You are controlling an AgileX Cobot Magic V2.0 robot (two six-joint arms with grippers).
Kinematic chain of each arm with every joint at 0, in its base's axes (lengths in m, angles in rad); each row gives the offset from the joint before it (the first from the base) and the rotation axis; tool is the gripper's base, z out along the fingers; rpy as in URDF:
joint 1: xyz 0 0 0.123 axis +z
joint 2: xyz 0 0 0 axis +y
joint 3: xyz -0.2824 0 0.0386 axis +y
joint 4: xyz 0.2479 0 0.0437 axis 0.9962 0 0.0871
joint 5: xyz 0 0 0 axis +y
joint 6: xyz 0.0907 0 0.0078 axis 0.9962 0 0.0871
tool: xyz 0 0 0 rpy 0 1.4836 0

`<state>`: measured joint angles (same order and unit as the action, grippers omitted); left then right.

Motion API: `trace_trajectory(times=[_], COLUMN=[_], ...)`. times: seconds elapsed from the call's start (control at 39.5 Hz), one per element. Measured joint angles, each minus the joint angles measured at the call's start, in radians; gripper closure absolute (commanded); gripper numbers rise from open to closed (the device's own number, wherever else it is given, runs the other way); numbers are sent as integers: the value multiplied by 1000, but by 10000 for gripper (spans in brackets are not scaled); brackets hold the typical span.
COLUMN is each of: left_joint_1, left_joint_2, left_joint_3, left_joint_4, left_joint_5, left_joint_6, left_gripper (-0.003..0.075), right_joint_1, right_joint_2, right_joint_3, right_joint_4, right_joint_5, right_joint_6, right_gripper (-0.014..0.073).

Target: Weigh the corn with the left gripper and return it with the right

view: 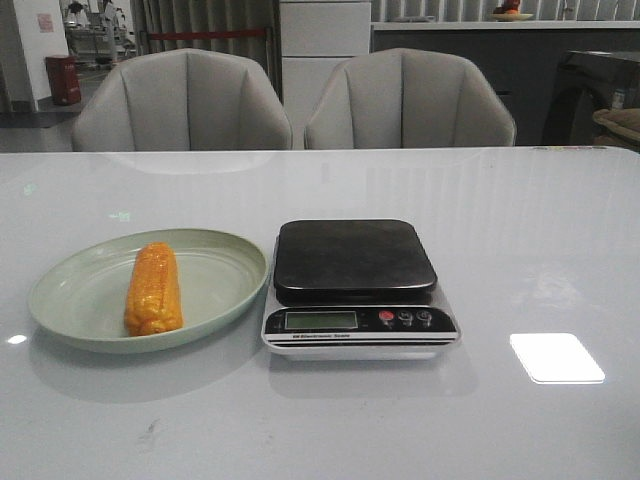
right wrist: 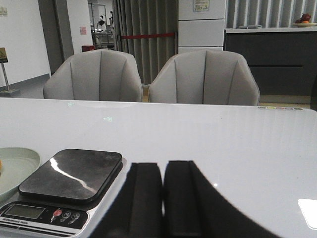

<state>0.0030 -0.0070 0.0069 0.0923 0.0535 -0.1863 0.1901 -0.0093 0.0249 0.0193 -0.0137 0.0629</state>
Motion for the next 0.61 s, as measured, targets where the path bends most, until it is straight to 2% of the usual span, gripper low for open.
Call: trace_trajectory(times=[0.61], left_joint_1=[0], left_joint_2=[0], left_joint_3=[0], left_joint_4=[0], left_joint_5=[0], left_joint_6=[0], left_gripper=[598], right_joint_1=[-40], right_joint_2=[0], right_joint_3=[0], right_joint_4=[0], right_joint_5=[4], right_joint_6=[0], right_gripper=[428])
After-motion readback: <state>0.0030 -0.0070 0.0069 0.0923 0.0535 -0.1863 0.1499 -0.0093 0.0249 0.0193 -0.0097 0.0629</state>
